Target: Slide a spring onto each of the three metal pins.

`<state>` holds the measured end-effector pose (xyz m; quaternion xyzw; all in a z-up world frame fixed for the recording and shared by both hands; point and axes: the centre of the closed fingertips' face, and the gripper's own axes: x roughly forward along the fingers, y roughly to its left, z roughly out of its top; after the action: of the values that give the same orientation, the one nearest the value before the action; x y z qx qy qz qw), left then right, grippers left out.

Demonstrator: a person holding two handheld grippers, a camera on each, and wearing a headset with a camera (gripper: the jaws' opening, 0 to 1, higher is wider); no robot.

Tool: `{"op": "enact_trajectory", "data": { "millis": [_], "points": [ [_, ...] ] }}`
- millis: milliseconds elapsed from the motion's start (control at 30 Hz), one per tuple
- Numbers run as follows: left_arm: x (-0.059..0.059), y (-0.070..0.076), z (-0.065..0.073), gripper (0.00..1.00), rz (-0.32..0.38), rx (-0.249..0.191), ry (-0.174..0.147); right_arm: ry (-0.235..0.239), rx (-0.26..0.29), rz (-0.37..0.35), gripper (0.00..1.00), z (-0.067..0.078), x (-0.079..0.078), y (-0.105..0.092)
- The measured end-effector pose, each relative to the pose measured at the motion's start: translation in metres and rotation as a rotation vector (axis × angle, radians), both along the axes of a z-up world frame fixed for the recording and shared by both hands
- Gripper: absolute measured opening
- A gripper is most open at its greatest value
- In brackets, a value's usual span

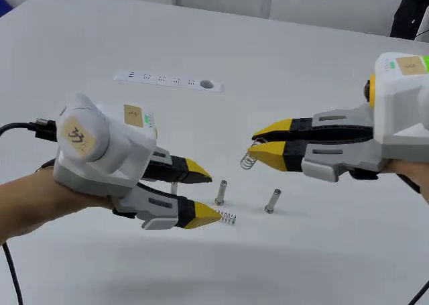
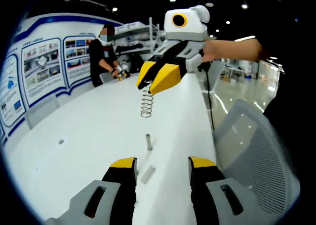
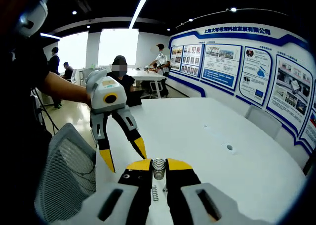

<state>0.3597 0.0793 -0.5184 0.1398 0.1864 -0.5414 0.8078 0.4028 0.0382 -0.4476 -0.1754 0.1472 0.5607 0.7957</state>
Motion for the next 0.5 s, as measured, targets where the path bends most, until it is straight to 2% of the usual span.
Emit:
{"op": "enact_trajectory", "data": {
  "millis": [100,233,333,433,500],
  "points": [
    [0.005,0.009,0.001,0.52,0.032,0.008,-0.013,0.004,-0.005,-0.071,0.10,-0.003,0.016,-0.014],
    [0.009,0.020,0.004,0.58,0.067,0.011,-0.026,0.006,-0.031,-0.112,0.11,-0.011,0.027,-0.028],
    [0.010,0.029,0.004,0.65,0.102,0.001,0.002,0.021,-0.050,-0.156,0.11,-0.023,0.035,-0.039],
    [0.014,0.040,0.002,0.71,0.149,0.013,0.011,0.021,-0.090,-0.182,0.11,-0.038,0.040,-0.047],
    [0.016,0.047,-0.001,0.76,0.173,0.021,0.017,0.032,-0.095,-0.197,0.11,-0.049,0.043,-0.050]
  ]
}}
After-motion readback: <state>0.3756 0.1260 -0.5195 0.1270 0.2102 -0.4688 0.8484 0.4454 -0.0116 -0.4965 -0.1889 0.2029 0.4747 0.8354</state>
